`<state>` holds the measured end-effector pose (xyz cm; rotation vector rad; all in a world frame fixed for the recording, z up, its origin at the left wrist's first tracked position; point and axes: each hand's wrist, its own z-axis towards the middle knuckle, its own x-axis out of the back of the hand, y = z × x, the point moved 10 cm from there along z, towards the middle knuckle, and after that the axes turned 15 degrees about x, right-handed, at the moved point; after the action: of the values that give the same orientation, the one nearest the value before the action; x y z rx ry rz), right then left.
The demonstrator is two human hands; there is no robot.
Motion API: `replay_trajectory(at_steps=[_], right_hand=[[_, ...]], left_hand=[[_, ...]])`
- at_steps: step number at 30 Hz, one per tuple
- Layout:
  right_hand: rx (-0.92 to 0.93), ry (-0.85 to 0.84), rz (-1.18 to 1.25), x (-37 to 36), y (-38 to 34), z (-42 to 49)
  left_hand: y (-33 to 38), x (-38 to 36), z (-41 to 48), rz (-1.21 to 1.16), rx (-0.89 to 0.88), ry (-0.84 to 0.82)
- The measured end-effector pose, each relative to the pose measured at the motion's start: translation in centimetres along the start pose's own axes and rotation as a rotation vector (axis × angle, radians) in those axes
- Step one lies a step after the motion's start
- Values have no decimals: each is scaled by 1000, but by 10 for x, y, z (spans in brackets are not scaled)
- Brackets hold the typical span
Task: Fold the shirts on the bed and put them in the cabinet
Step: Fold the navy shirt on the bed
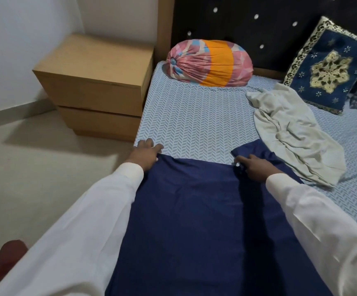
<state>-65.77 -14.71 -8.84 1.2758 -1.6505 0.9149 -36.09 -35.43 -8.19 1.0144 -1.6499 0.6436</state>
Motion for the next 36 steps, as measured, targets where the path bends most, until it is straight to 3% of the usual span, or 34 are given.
replay_trajectory(at_steps=[4, 8, 10, 16, 20, 23, 26, 29, 32, 36], right_hand=[[-54, -28, 12, 2, 10, 7], [-302, 174, 101, 16, 38, 0], [-343, 175, 97, 11, 38, 0], [-337, 160, 80, 1, 27, 9], [-301, 190, 202, -1, 25, -1], [-237, 235, 383, -2, 16, -20], [-126, 428, 427, -3, -17, -64], [-97, 603, 309, -27, -63, -121], [-82, 547, 192, -68, -113, -173], [-164, 520, 223, -112, -134, -233]], left_hand=[[-3, 3, 17, 86, 1, -47], [-14, 18, 22, -38, 35, -35], [-21, 19, 23, -92, 53, -18], [-31, 13, 16, -155, 122, 246], [-20, 6, -18, -191, 183, 273], [28, -21, -76, -212, -7, 226], [75, -65, -153, -136, -220, 108], [72, -97, -190, -12, -171, 66], [44, -109, -204, 54, -84, 46], [12, -112, -231, 47, -8, 83]])
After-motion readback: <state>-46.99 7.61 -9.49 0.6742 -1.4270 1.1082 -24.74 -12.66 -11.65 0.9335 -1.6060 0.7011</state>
